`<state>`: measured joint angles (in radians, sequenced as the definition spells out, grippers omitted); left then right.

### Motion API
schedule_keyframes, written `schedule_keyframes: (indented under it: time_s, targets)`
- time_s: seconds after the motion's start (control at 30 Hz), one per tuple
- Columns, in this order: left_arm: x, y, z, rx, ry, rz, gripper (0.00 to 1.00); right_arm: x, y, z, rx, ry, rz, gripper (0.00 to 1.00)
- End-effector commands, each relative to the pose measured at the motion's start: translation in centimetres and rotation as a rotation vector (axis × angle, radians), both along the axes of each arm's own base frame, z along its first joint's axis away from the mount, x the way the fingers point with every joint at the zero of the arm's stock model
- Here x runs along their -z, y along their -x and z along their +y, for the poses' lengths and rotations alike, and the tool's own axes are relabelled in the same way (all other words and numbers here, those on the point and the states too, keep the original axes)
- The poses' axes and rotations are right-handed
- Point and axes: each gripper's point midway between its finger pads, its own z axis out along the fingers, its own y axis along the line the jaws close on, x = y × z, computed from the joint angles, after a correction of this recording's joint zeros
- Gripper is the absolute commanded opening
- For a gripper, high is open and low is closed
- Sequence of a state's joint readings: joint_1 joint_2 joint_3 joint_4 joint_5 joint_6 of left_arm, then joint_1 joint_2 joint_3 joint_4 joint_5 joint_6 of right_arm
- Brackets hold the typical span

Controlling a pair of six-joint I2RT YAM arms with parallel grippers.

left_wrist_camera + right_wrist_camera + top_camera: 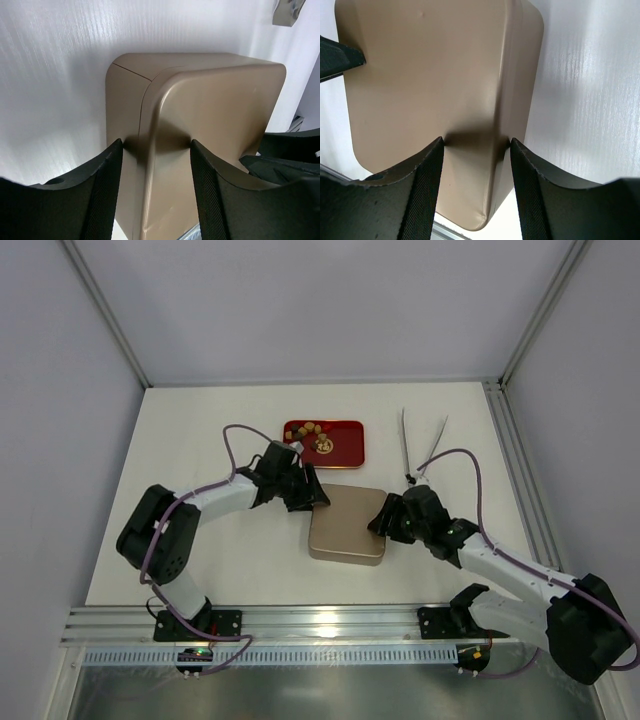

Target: Pack the chocolate

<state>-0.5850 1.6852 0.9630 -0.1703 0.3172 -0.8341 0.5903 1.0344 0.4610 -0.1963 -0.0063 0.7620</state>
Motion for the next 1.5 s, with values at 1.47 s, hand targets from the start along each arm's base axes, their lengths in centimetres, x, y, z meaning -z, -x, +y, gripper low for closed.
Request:
schedule_keyframes:
  time_s: [1.47]
  targets:
    - [1.1, 6.7, 6.0, -0.036, -0.154, 0.059, 0.46, -0.6, -2.3, 2.2, -0.148, 0.064, -0.022, 0.60]
